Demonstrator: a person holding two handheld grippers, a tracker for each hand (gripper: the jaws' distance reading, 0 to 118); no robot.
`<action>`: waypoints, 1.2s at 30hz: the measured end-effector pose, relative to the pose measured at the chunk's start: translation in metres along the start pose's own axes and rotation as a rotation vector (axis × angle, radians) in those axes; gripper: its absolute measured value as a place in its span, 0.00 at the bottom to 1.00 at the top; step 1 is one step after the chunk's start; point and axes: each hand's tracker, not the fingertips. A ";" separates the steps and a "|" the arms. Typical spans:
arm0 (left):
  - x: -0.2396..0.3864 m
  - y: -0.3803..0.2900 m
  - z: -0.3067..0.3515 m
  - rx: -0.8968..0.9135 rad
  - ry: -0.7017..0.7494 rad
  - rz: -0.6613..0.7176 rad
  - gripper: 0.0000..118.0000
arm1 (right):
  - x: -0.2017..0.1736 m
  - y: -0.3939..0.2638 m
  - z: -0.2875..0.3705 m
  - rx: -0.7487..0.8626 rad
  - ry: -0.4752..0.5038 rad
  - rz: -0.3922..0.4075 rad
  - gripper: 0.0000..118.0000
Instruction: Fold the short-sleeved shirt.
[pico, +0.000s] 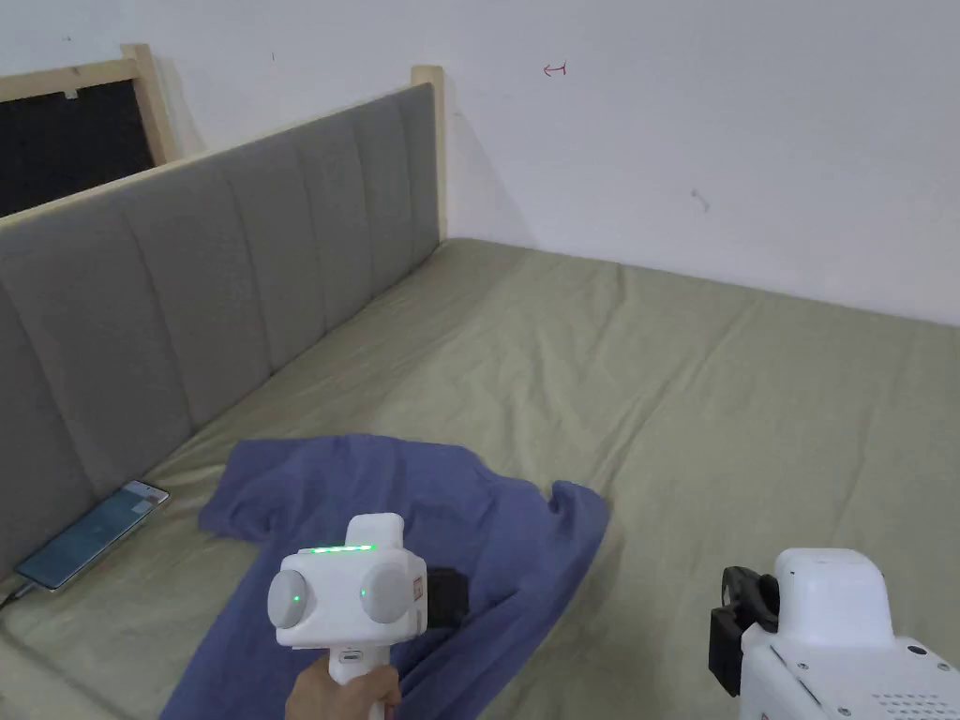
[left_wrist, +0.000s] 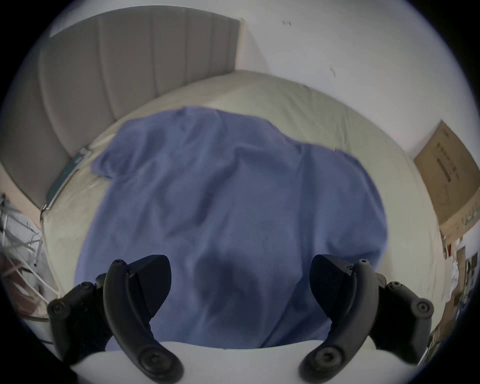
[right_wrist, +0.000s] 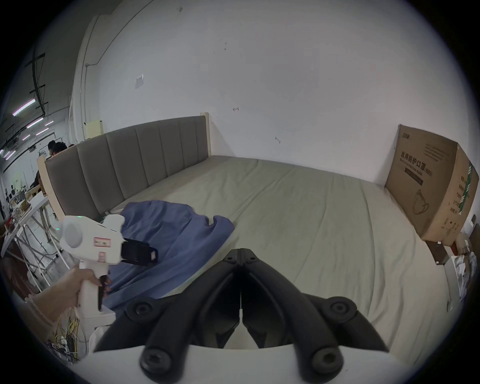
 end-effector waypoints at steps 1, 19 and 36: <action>0.005 -0.001 -0.015 -0.040 0.014 -0.016 0.93 | 0.002 -0.002 -0.002 -0.016 0.005 -0.010 0.00; -0.004 0.017 0.004 -0.051 -0.027 0.089 0.01 | 0.042 -0.010 -0.002 -0.099 -0.038 -0.128 0.00; 0.234 0.063 0.200 0.288 -0.692 -0.254 0.01 | 0.156 0.007 0.090 0.080 -0.355 -0.312 0.00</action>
